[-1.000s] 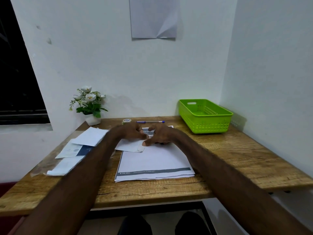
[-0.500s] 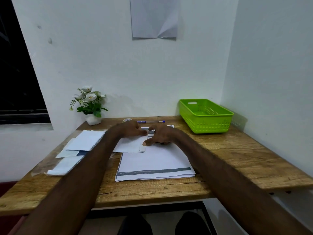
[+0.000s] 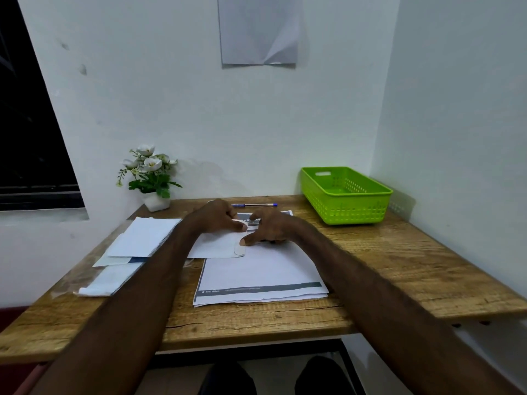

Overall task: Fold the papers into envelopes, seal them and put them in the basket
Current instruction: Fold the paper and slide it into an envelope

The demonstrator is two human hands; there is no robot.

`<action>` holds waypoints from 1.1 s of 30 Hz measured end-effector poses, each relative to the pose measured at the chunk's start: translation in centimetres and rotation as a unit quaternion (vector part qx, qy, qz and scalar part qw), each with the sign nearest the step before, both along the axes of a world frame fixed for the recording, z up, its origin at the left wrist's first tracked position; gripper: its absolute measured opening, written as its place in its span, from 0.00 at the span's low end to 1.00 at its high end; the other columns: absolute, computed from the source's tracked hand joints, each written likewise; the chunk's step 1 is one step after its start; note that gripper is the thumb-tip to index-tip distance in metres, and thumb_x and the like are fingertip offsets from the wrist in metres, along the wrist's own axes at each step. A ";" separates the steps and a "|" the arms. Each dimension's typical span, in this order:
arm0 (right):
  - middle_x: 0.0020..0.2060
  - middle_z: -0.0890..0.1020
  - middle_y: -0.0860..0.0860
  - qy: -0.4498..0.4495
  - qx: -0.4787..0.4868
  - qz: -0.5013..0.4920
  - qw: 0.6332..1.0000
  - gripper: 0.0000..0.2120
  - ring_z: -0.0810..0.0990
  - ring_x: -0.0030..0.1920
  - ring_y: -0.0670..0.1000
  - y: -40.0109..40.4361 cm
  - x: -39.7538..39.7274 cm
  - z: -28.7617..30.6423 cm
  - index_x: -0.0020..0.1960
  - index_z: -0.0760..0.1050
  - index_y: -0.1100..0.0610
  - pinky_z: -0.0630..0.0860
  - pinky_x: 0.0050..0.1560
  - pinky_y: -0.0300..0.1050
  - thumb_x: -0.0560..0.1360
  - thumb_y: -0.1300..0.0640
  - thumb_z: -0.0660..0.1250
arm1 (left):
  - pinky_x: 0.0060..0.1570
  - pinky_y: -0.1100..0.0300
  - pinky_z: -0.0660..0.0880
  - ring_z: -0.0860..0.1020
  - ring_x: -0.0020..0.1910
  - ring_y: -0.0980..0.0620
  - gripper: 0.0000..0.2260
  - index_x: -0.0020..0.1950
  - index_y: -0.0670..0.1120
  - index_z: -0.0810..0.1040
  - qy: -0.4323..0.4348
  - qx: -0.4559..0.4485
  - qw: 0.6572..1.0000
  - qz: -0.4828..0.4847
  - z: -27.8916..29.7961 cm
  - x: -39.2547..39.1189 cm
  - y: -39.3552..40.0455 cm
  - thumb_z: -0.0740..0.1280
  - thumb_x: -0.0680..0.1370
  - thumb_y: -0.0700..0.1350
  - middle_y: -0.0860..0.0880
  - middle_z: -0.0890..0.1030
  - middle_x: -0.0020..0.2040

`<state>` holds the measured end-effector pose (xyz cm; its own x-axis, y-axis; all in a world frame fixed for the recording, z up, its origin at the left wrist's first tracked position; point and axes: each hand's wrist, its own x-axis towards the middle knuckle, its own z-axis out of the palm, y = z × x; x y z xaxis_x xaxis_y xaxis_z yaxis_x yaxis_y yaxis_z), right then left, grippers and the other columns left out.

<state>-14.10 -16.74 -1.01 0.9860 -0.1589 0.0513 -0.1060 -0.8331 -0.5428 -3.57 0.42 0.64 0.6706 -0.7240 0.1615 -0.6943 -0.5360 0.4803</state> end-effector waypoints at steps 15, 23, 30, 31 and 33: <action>0.42 0.84 0.53 -0.047 0.348 0.015 0.936 0.21 0.82 0.35 0.48 1.9 -1.2 0.3 0.56 0.82 0.62 0.81 0.33 0.43 0.81 0.44 0.67 | 0.31 0.69 0.68 0.74 0.32 0.61 0.08 0.42 0.45 0.88 0.077 -0.192 0.978 -0.029 2.1 -0.8 1.5 0.79 0.73 0.50 0.51 0.83 0.35; 0.41 0.87 0.59 -0.006 0.421 0.034 0.906 0.09 0.87 0.36 0.53 2.7 -1.2 0.0 0.50 0.84 0.62 0.84 0.36 0.44 0.74 0.58 0.78 | 0.43 0.59 0.76 0.81 0.38 0.58 0.07 0.44 0.45 0.88 0.050 -0.215 0.975 -0.001 2.7 -1.1 1.4 0.79 0.73 0.47 0.48 0.88 0.42; 0.46 0.88 0.59 0.062 0.466 0.084 0.879 0.08 0.89 0.45 0.55 3.1 -1.5 0.5 0.52 0.82 0.63 0.85 0.39 0.45 0.75 0.63 0.76 | 0.41 0.61 0.75 0.80 0.36 0.61 0.05 0.44 0.48 0.89 -0.001 -0.242 0.970 0.033 3.4 -0.6 2.2 0.78 0.74 0.49 0.53 0.87 0.39; 0.47 0.87 0.60 0.065 0.472 0.090 0.874 0.06 0.88 0.46 0.55 3.1 -1.6 0.7 0.53 0.82 0.62 0.85 0.39 0.45 0.76 0.64 0.74 | 0.42 0.60 0.75 0.80 0.37 0.60 0.05 0.44 0.49 0.89 -0.016 -0.248 0.967 0.045 3.6 -0.5 2.3 0.77 0.75 0.49 0.53 0.87 0.40; 0.50 0.87 0.62 0.055 0.486 0.092 0.867 0.07 0.88 0.48 0.55 3.0 -1.7 1.2 0.56 0.81 0.63 0.85 0.40 0.46 0.79 0.62 0.71 | 0.45 0.59 0.76 0.80 0.39 0.61 0.04 0.46 0.50 0.88 -0.043 -0.273 0.958 0.072 3.9 -0.4 2.5 0.76 0.75 0.50 0.53 0.87 0.43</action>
<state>-15.78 -13.72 0.21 0.9898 0.0864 -0.1135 -0.1143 0.0045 -0.9934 -3.92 2.96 4.51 0.7245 -0.4159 0.5497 -0.6817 -0.3144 0.6606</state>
